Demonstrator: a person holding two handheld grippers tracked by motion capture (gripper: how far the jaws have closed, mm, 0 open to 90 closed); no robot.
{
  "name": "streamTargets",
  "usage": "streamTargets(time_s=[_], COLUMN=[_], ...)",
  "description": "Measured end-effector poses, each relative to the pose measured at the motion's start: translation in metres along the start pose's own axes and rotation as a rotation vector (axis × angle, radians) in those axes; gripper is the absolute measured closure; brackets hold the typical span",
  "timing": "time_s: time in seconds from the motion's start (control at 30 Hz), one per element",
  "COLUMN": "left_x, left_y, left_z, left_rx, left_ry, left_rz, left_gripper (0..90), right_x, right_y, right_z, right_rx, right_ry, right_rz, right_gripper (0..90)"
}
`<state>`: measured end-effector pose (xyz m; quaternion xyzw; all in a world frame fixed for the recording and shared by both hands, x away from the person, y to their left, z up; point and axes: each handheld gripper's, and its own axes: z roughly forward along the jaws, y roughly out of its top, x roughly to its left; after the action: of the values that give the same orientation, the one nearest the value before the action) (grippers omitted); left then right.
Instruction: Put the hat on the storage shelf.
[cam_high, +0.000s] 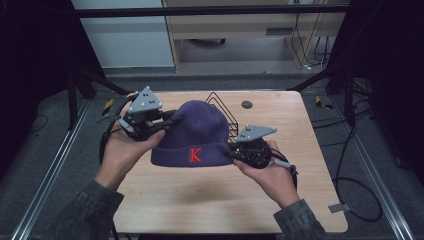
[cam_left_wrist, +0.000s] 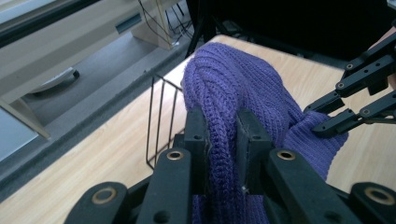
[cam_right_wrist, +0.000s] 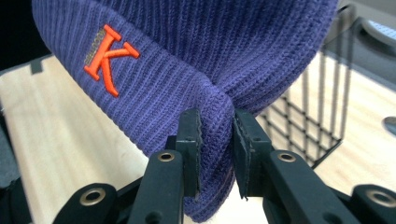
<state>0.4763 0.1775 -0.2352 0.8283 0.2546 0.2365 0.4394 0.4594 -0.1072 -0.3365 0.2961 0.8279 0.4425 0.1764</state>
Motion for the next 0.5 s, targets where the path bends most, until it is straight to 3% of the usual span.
streamTargets(time_s=[0.27, 0.5], left_x=[0.02, 0.03], left_y=[0.021, 0.04], left_z=[0.013, 0.023], left_rx=[-0.025, -0.053], left_ry=[-0.02, -0.02], left_rz=[-0.034, -0.027], left_gripper=[76.7, 76.8], right_x=[-0.024, -0.046], right_y=[0.024, 0.041], right_z=[-0.005, -0.01], right_rx=[-0.022, -0.051], right_ry=[-0.024, -0.04], right_rz=[0.009, 0.036], right_gripper=[74.0, 73.9])
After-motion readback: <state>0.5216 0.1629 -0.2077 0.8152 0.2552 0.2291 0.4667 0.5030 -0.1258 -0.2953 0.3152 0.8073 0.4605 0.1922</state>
